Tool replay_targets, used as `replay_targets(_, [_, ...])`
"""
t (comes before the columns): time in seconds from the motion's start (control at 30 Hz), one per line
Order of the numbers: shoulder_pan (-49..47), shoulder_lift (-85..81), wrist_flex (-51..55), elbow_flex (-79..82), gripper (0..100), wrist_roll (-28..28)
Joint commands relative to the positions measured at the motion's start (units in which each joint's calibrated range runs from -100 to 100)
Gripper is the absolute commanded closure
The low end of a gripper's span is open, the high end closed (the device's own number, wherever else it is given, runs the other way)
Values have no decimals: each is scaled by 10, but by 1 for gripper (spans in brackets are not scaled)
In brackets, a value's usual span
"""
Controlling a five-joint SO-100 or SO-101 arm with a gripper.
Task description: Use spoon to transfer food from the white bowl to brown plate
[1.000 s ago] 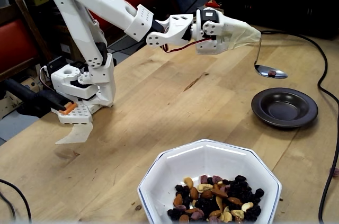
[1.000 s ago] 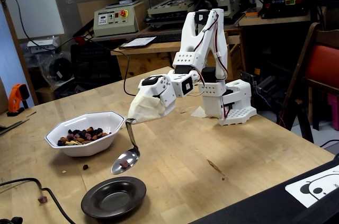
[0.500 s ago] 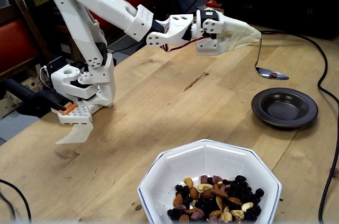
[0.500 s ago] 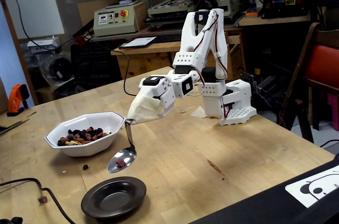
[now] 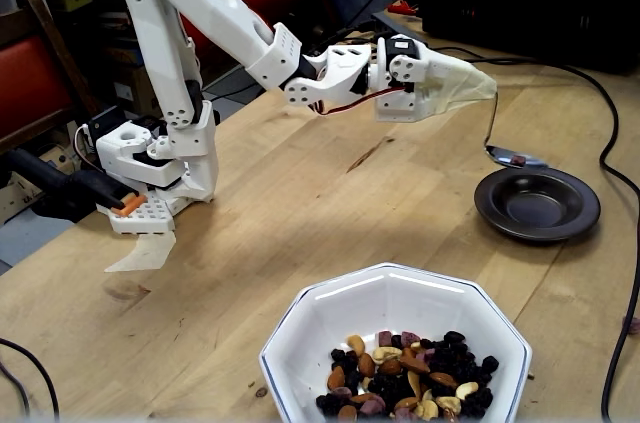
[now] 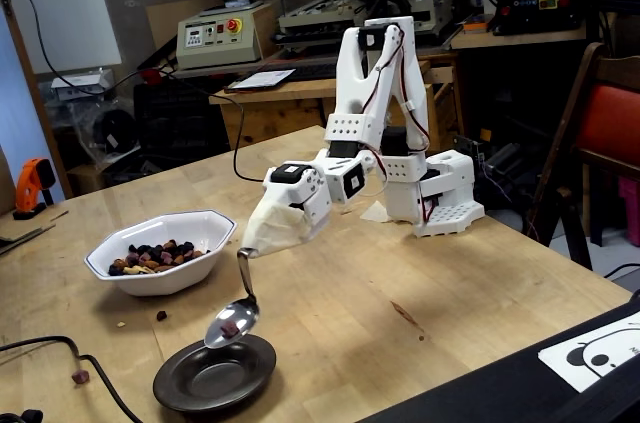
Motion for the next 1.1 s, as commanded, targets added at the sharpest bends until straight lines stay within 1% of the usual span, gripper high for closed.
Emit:
replay_targets(0.0, [3,6,-51,-34,98,1])
replay_targets(0.17, [3,24,-79,-34,98,8])
replay_targets(0.37, [4,31,-83,-33,98,60])
replay_targets(0.7, [4,31,-83,-26,98,113])
replay_targets(1.07, [-1,30,-80,-29,98,202])
